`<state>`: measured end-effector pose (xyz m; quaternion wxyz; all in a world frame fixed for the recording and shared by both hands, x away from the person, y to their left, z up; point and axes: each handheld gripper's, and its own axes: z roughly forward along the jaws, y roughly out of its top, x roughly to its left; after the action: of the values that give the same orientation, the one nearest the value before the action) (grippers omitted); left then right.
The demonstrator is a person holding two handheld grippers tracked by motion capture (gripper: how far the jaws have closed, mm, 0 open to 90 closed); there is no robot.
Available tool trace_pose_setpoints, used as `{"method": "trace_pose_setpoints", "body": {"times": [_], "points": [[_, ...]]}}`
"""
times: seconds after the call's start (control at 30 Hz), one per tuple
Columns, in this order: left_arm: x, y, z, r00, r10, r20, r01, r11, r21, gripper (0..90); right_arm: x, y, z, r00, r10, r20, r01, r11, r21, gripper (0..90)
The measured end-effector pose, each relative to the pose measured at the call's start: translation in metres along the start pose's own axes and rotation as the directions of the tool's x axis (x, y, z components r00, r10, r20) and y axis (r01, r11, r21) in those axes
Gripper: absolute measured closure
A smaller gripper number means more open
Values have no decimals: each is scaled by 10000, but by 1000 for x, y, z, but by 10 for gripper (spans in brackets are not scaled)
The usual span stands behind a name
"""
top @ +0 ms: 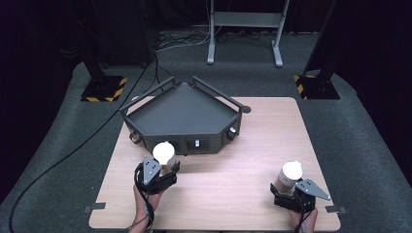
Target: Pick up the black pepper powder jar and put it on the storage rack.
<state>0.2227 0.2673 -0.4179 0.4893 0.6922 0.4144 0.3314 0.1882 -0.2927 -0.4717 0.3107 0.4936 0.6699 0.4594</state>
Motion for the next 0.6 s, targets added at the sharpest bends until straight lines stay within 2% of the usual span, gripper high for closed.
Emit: {"method": "trace_pose_setpoints", "body": {"times": [0.23,0.6], "points": [[0,9,7,9994,315,107,-316,9995,69,307,0,0,0,10000,8,-14,-8,10000,-5,0],[1,20,14,9984,420,372,-420,9991,9,307,-1,0,0,10000,23,-23,-23,10000,-27,0]]}}
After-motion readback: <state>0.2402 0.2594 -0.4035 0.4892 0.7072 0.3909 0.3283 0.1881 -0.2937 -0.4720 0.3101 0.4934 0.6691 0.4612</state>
